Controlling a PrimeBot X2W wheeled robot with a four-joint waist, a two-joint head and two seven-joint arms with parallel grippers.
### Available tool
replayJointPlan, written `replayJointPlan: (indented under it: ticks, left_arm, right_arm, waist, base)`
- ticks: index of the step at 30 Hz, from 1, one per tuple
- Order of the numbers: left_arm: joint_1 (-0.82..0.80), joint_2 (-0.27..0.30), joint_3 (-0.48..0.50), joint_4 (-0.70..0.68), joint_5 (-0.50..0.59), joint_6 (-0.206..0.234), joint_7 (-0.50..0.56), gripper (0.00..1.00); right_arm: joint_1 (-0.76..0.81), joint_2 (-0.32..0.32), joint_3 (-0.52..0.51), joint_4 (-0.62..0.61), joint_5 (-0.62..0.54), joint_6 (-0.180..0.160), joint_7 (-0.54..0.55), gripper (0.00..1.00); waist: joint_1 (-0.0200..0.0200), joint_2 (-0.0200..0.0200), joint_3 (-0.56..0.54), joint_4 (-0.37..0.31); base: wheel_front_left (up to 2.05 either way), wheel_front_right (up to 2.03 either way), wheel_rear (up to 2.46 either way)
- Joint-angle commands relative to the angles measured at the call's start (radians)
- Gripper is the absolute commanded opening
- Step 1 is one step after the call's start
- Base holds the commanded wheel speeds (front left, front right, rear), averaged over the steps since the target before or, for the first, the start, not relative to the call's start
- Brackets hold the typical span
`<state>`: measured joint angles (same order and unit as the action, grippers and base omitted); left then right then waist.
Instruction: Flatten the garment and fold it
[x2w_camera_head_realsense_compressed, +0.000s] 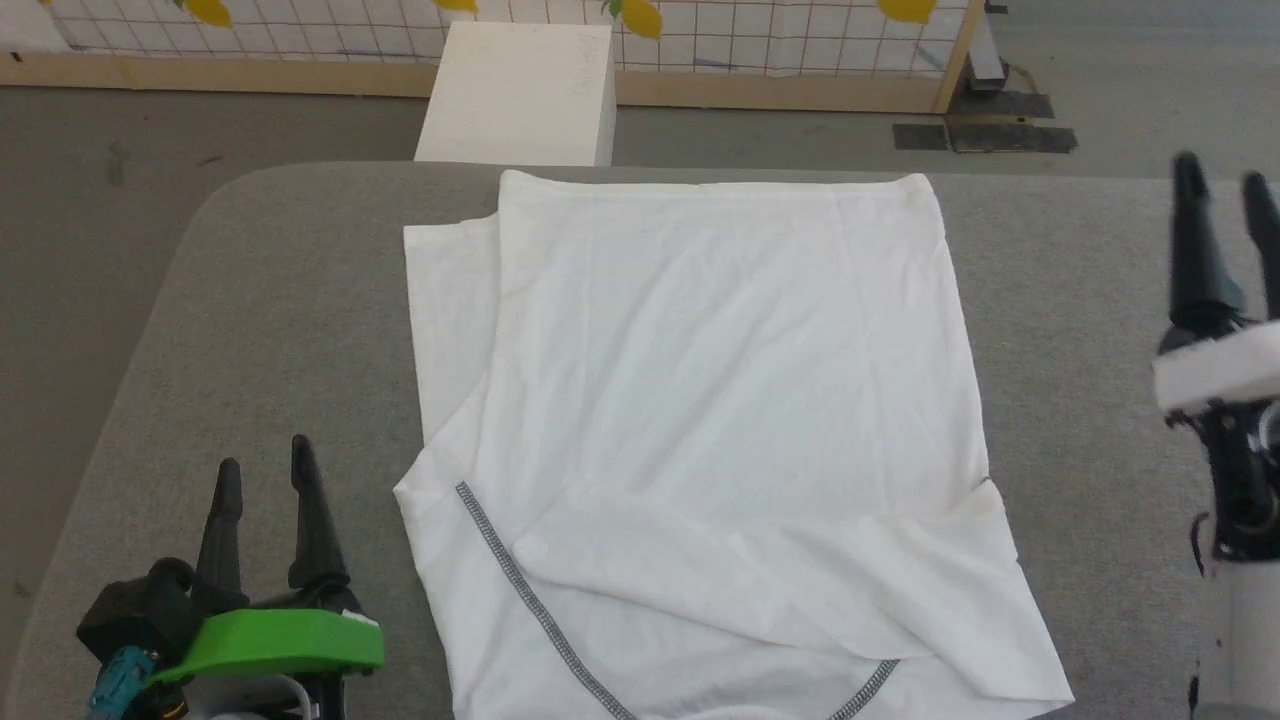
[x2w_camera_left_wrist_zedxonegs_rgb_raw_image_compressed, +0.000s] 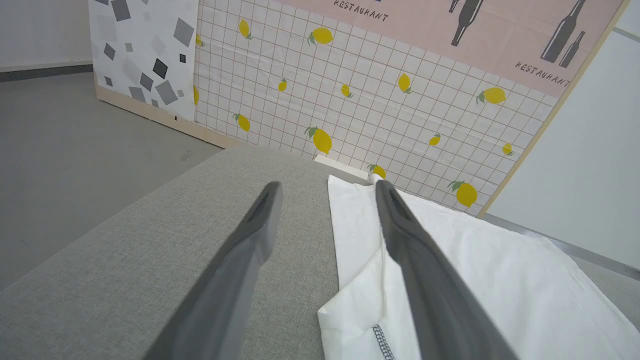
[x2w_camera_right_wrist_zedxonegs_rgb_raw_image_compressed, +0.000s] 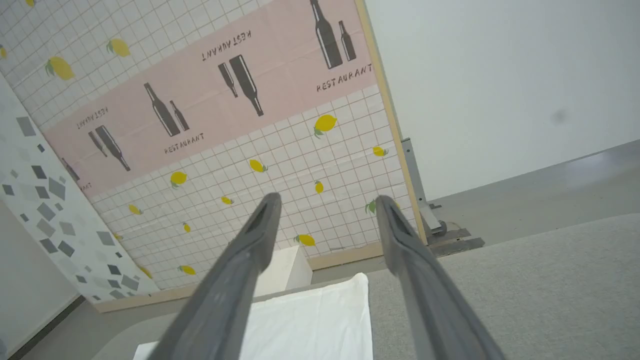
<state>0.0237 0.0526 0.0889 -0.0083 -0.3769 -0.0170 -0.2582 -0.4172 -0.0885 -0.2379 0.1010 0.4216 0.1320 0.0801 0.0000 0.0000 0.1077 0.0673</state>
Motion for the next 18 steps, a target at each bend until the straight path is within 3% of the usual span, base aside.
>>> replayJointPlan:
  ticks: [1, 5, 12, 18]
  left_arm:
    - [0.0, -0.002, 0.0, 0.002, 0.012, 0.003, -0.004, 1.0]
    - [-0.011, -0.002, -0.005, 0.008, 0.011, 0.004, -0.004, 1.0]
    - [-0.067, 0.006, -0.021, 0.04, 0.023, -0.009, -0.003, 1.0]
    - [-0.277, 0.066, -0.058, 0.135, 0.027, -0.049, 0.068, 1.0]
  right_arm:
    - [0.049, 0.011, -0.04, -0.015, -0.02, -0.001, -0.027, 1.0]
    - [0.148, 0.027, -0.12, -0.046, -0.061, -0.001, -0.074, 1.0]
    - [0.231, 0.037, -0.121, -0.073, -0.071, -0.001, -0.108, 1.0]
    - [0.224, 0.038, -0.12, -0.119, -0.07, -0.001, -0.1, 1.0]
  waist:
    - [0.0, 0.0, -0.001, -0.021]
    - [0.0, 0.0, 0.01, -0.038]
    - [0.0, 0.0, 0.05, -0.054]
    - [0.0, 0.0, 0.14, -0.031]
  base:
    - [0.0, 0.0, 0.0]
    - [0.0, 0.0, 0.0]
    - [0.0, 0.0, 0.0]
    - [0.0, 0.0, 0.0]
